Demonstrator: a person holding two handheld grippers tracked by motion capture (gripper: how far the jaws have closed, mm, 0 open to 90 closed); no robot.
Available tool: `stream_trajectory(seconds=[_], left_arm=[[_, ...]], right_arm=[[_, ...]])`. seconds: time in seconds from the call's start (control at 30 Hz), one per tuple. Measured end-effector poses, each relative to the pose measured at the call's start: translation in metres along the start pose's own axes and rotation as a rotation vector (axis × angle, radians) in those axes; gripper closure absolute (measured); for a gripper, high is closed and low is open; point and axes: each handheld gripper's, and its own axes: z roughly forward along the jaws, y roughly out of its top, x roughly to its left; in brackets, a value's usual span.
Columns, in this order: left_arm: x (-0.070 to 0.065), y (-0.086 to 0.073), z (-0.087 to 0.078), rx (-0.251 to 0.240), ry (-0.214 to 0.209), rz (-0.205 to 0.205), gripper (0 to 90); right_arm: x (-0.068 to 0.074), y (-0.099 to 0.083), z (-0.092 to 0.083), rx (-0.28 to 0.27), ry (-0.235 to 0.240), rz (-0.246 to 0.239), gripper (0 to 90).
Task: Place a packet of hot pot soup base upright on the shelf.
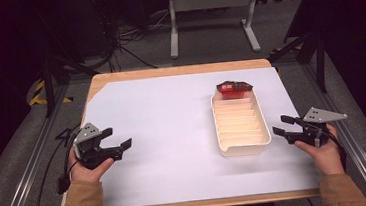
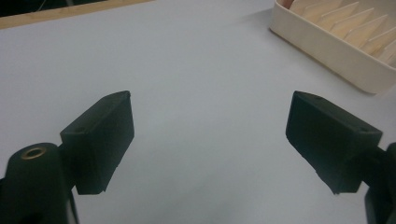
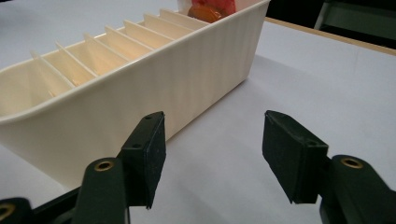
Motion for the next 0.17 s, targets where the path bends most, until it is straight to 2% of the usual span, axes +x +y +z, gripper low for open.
stream_trajectory(seconds=[0.17], left_arm=[[0.0014,-0.002,0.0025,0.003,0.01,0.008,16.1]], right_arm=[[0.0,-0.0008,-0.0005,-0.022,-0.014,0.008,35.2]])
